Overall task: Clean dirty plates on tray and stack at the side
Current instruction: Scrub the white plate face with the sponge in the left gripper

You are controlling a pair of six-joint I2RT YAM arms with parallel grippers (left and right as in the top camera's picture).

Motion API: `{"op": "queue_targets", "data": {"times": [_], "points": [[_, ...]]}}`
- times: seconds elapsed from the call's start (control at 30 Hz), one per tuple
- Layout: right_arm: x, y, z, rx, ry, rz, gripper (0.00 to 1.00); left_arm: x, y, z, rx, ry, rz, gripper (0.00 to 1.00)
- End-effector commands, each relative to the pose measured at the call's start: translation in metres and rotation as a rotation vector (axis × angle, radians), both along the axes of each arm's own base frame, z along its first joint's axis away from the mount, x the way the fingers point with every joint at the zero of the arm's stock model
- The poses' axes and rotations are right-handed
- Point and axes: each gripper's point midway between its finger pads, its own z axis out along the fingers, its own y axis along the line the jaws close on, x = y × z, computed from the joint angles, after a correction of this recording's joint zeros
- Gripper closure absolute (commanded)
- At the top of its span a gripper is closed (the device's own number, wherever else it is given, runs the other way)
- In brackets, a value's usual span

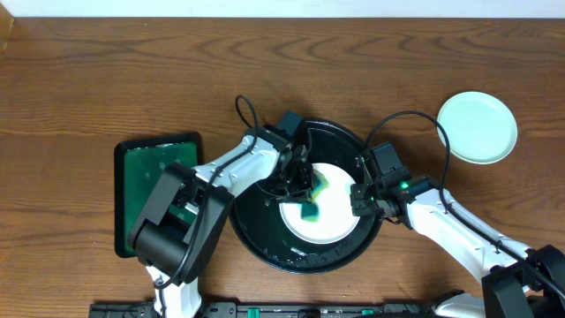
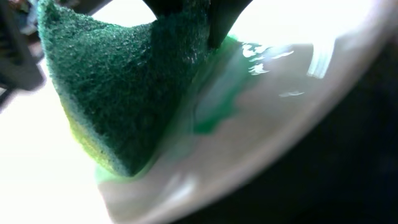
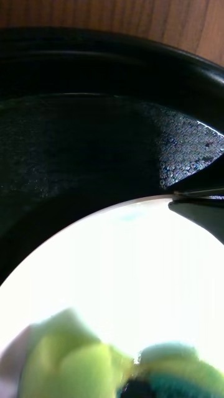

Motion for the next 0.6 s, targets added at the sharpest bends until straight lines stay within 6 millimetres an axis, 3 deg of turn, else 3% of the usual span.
{"op": "queue_targets", "data": {"times": [0.0,0.33,0.43,0.57], "points": [[0.005,-0.004,0.002,-0.019,-0.008,-0.038,0.99,0.005,0.077,-0.041,0.377,-0.053,0.000,0.93],[0.001,-0.009,0.000,-0.041,0.009,-0.062,0.99,0.029,0.128,-0.024,0.695,-0.169,0.036,0.93],[0.001,-0.009,0.000,-0.041,0.009,-0.061,0.99,0.037,0.119,-0.020,0.660,-0.189,0.024,0.93],[0.001,-0.009,0.000,-0.040,0.009,-0.062,0.99,0.039,0.065,-0.018,0.386,-0.182,-0.080,0.93]]}}
